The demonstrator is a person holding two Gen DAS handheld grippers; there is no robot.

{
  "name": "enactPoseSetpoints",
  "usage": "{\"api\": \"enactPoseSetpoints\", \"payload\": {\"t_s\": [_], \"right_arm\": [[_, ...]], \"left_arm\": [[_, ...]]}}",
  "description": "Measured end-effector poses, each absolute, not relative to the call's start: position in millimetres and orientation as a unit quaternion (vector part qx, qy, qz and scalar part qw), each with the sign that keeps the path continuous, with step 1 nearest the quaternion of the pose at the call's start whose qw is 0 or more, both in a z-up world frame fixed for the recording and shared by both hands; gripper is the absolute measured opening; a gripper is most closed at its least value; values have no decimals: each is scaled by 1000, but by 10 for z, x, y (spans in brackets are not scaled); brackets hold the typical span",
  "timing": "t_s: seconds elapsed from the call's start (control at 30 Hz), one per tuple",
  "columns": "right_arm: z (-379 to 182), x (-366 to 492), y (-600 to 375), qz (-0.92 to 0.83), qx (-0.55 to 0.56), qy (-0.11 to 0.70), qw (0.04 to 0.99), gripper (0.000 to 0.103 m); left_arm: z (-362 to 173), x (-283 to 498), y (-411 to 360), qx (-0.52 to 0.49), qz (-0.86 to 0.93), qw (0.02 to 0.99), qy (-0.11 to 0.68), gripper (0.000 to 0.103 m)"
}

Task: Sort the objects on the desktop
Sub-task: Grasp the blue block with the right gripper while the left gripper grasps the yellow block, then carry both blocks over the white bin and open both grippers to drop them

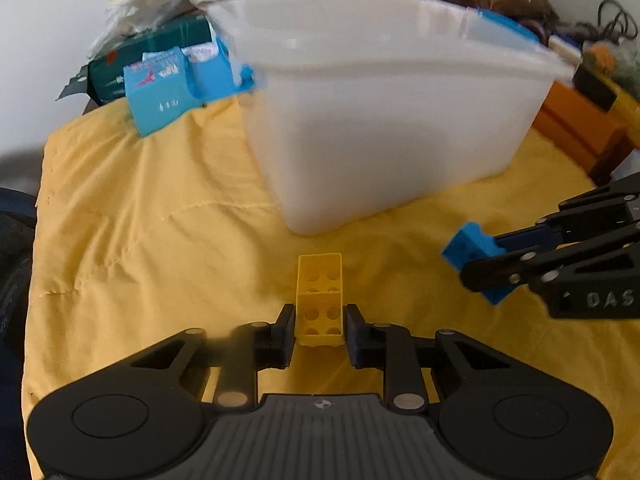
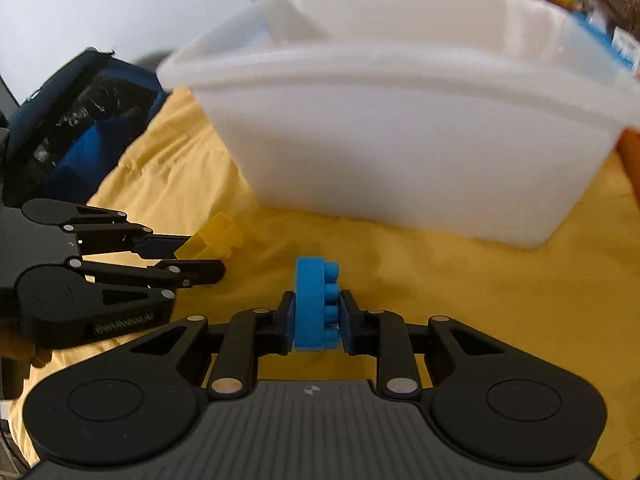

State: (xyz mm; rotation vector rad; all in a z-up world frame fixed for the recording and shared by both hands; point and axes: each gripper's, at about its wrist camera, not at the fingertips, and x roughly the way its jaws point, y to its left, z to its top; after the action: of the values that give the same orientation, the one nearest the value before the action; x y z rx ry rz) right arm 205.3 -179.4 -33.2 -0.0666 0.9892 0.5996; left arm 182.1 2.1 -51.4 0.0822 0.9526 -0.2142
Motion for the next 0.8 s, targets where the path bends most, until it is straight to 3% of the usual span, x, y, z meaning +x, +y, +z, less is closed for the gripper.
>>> {"api": "enactPoseSetpoints", "payload": {"t_s": [0.37, 0.8], "right_arm": [[536, 2048, -2317, 302, 26, 385, 872, 25], [1103, 2829, -2502, 286, 14, 361, 887, 25]], "left_arm": [[432, 1564, -12, -27, -115, 913, 390, 28], [1225, 2411, -221, -25, -98, 926, 365, 28]]}}
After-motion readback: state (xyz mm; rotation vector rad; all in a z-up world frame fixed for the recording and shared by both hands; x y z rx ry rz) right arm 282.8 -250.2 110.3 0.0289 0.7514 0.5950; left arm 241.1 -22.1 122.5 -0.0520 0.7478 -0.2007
